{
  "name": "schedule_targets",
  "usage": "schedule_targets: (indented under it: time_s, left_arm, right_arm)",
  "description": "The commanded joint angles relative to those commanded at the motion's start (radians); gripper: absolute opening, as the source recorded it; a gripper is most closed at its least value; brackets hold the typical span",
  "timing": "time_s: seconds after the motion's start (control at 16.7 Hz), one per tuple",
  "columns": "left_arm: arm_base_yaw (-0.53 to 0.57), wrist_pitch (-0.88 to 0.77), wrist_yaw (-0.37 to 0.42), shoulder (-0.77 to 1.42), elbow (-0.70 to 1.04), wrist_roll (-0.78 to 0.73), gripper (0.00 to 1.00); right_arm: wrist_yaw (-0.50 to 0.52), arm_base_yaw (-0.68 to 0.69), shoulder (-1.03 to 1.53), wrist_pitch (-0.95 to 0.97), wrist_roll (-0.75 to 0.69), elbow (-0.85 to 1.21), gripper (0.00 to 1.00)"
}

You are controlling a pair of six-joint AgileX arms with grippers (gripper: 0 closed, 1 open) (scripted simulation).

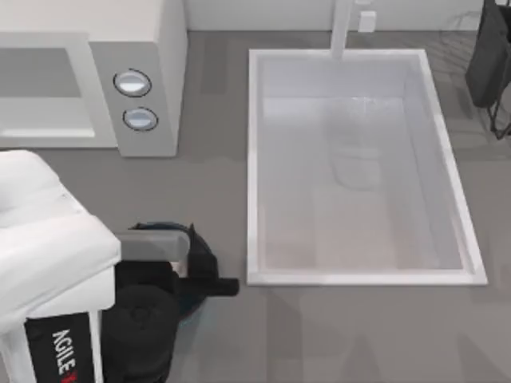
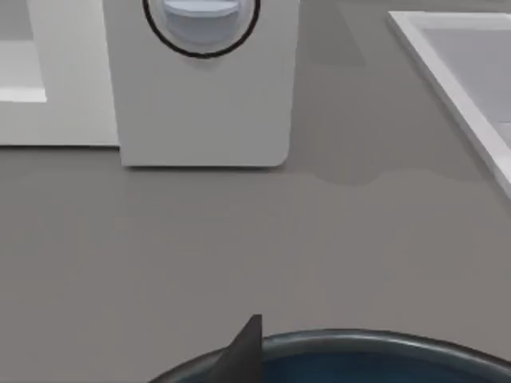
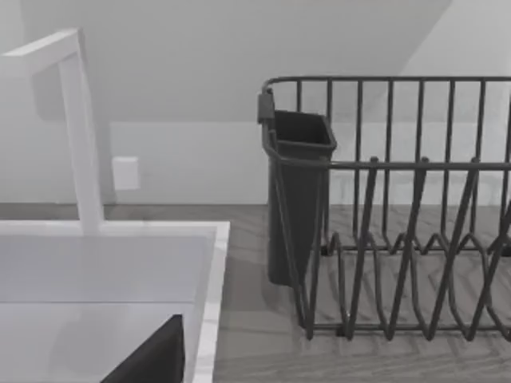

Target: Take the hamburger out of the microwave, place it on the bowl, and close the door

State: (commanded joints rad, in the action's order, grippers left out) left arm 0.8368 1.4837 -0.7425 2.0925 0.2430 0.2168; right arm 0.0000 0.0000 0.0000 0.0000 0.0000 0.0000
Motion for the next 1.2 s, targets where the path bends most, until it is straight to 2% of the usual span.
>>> schedule_targets:
  time_s: [0.42, 0.9, 1.2]
  left_arm:
    - [0.000, 0.000, 0.000, 0.000, 0.000, 0.000, 0.98]
    - [0.000, 0.000, 0.000, 0.000, 0.000, 0.000, 1.00]
    - [-0.024, -0.022, 0.030, -0.110, 0.005, 0.003, 1.00]
  right_arm:
    - [0.000, 0.000, 0.000, 0.000, 0.000, 0.000, 1.00]
    - [0.000, 0.000, 0.000, 0.000, 0.000, 0.000, 1.00]
    - [0.000, 0.000, 0.000, 0.000, 0.000, 0.000, 1.00]
